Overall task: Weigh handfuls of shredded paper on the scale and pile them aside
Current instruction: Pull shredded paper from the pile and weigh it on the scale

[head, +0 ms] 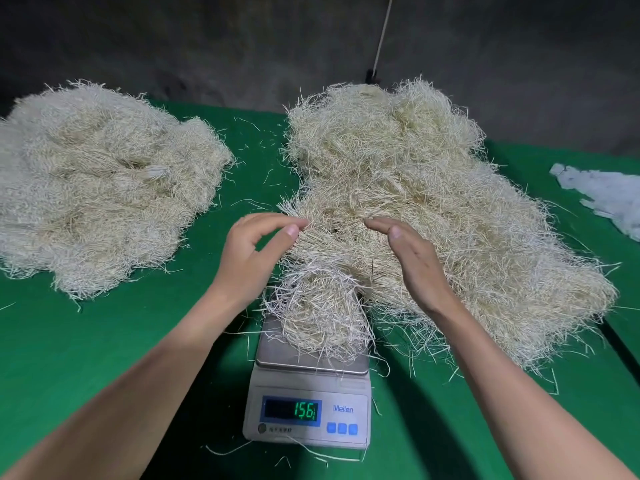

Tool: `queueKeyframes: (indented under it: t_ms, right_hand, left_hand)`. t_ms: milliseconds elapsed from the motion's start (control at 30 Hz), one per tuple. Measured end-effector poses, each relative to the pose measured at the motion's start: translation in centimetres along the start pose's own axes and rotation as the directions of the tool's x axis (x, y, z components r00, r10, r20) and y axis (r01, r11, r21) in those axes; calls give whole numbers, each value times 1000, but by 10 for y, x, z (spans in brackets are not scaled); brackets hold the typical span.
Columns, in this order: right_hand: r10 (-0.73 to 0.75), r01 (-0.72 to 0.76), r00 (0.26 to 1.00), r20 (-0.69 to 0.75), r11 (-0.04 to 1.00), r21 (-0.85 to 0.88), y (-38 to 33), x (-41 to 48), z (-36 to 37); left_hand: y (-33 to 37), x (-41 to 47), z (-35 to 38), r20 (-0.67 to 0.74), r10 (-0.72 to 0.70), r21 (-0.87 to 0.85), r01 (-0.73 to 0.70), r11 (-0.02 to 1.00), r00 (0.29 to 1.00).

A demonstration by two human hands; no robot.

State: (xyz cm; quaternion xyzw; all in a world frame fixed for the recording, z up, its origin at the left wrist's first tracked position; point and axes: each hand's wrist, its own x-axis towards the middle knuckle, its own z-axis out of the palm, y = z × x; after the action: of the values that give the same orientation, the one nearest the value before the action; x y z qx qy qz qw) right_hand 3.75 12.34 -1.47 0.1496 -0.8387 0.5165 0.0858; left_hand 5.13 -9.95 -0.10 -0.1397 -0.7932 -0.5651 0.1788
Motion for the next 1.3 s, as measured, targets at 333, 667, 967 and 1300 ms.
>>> queueKeyframes:
  t_ms: [333, 667, 967, 1300]
  right_hand:
    - [14, -14, 1000, 28, 1000, 24, 5, -2, -2]
    - [29, -31, 998, 53, 998, 49, 8, -3, -1]
    - [-57, 86, 985, 160, 980, -181, 9, 1, 10]
    - [252, 153, 832, 495, 752, -641, 79, -32, 70]
  left_hand:
    - [2, 1, 7, 11, -22, -3, 22, 1000, 1000]
    - [-1, 2, 11, 49, -45, -15, 46, 999, 998]
    - [-18, 4, 17, -10, -122, 73, 123, 990, 992]
    - [-76, -20, 34, 142, -456, 393, 373, 841, 879]
